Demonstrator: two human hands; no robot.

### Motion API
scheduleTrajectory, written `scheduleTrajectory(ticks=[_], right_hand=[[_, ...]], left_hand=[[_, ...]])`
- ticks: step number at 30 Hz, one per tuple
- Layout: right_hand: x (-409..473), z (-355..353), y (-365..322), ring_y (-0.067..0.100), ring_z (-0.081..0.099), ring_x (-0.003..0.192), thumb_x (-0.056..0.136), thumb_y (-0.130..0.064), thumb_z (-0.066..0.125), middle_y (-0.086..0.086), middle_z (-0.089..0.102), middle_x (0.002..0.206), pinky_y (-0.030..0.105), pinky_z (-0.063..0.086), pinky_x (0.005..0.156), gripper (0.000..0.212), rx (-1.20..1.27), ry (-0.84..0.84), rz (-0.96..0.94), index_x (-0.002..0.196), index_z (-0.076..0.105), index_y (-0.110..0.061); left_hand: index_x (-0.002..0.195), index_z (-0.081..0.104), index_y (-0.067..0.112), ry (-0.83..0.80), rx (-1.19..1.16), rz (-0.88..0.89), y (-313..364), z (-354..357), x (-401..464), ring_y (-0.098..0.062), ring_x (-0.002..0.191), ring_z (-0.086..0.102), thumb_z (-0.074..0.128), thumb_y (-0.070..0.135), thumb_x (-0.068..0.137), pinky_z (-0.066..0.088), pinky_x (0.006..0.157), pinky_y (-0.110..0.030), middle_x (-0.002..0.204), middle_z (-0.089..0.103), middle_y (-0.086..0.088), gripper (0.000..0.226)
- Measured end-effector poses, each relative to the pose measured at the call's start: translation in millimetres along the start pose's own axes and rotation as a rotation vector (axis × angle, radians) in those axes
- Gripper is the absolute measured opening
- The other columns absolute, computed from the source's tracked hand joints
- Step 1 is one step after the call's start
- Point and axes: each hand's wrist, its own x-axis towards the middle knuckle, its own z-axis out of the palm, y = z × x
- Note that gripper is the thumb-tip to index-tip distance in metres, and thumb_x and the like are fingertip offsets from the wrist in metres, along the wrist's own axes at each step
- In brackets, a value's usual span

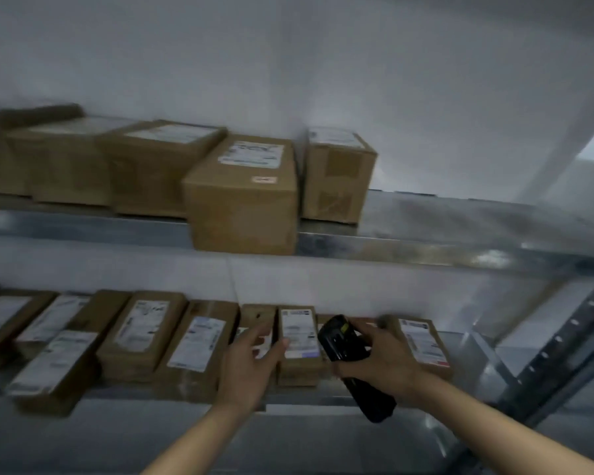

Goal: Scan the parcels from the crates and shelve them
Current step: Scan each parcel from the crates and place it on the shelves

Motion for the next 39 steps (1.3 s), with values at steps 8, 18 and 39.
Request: scheduleTrajectory(ticks=[8, 18, 39], right_hand=[[11, 204, -223, -0.001, 0.068, 0.089, 0.068, -0.048, 0.091, -0.017, 0.071, 0.109, 0.021, 0.059, 0.078, 0.064, -0.018, -0.159, -0.188, 0.124, 0.060, -0.040], [-24, 521, -485, -0.002, 0.062, 0.096, 0.072, -0.048, 0.091, -0.019, 0.064, 0.112, 0.024, 0.053, 0.082, 0.062, -0.028, -0.472, -0.432, 0.119, 0.052, -0.043], [153, 951, -645, 0.007, 0.072, 0.089, 0.068, -0.047, 0.093, -0.012, 0.074, 0.100, 0.029, 0.061, 0.078, 0.056, -0.185, -0.853, -0.405, 0.115, 0.067, -0.033]], left_hand=[[0.127, 0.066, 0.029, 0.235, -0.052, 0.004, -27, -287, -37, 0.003, 0.105, 0.063, 0.073, 0.039, 0.089, 0.051, 0.088, -0.018, 0.116, 0.070, 0.015, 0.039], [0.115, 0.065, 0.040, 0.670, 0.045, -0.148, -122, -660, -153, 0.008, 0.097, 0.064, 0.070, 0.043, 0.091, 0.052, 0.080, -0.013, 0.108, 0.069, 0.021, 0.024], [0.135, 0.060, 0.018, 0.996, 0.078, -0.578, -391, -994, -82, -0.002, 0.096, 0.057, 0.064, 0.040, 0.096, 0.042, 0.088, -0.020, 0.108, 0.064, 0.012, 0.046]])
